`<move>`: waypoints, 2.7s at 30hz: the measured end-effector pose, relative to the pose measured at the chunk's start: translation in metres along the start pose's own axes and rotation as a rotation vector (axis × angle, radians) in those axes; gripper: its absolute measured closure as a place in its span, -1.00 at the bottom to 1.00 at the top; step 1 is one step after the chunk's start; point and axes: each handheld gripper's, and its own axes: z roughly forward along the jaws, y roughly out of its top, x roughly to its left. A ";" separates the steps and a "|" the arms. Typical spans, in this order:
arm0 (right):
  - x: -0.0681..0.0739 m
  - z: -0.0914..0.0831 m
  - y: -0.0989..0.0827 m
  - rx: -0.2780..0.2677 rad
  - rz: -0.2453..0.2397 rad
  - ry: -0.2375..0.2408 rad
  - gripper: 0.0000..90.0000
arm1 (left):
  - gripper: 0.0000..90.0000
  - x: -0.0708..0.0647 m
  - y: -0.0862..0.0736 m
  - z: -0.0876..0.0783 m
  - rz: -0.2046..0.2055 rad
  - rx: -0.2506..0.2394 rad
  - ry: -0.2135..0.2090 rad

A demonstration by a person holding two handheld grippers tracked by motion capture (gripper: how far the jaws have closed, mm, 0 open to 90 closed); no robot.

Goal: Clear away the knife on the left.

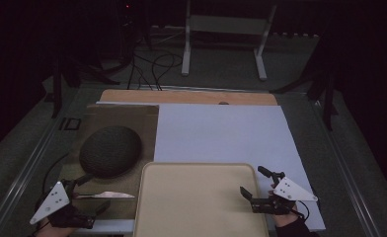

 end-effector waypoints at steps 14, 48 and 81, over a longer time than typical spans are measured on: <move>0.001 -0.001 0.002 -0.007 -0.001 -0.001 -0.80 | -1.00 0.017 0.035 -0.018 0.108 0.079 -0.046; 0.002 0.001 0.002 -0.008 -0.001 0.010 -0.80 | -1.00 0.058 0.073 -0.013 0.300 0.416 -0.141; 0.003 0.004 0.001 0.004 0.003 0.023 -0.80 | -0.97 0.061 0.039 0.034 0.418 0.876 -0.283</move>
